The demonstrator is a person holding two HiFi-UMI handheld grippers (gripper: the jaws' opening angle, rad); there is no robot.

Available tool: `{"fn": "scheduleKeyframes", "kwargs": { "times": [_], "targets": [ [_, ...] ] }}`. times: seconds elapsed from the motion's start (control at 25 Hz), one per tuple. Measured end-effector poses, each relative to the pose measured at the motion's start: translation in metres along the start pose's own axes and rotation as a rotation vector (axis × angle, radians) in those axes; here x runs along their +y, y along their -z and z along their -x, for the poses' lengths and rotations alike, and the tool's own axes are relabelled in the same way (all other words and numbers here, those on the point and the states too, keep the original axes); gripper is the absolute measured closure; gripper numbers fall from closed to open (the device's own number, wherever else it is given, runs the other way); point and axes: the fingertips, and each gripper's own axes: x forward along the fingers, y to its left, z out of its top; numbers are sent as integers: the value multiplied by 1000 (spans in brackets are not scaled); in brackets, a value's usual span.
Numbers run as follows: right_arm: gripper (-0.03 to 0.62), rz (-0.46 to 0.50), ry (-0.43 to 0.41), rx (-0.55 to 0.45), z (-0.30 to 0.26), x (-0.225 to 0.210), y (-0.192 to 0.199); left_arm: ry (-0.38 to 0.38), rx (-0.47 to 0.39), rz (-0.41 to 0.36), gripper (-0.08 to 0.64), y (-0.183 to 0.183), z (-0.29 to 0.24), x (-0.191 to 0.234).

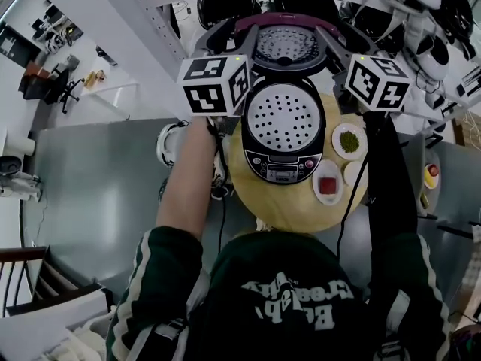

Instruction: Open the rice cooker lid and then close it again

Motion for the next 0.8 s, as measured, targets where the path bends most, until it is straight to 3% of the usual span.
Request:
{"fn": "scheduleKeyframes", "kwargs": {
  "times": [0.28, 0.52, 0.64, 0.8],
  "targets": [
    [308, -54, 22, 117, -40, -27, 1, 28, 81, 80, 355, 6, -53, 25],
    [276, -151, 32, 226, -64, -41, 24, 57, 174, 128, 288, 33, -81, 26],
    [270, -213, 13, 248, -66, -42, 34, 69, 184, 172, 287, 41, -83, 24],
    [272, -223, -22, 256, -58, -36, 35, 76, 179, 165, 287, 40, -74, 19]
  ]
}}
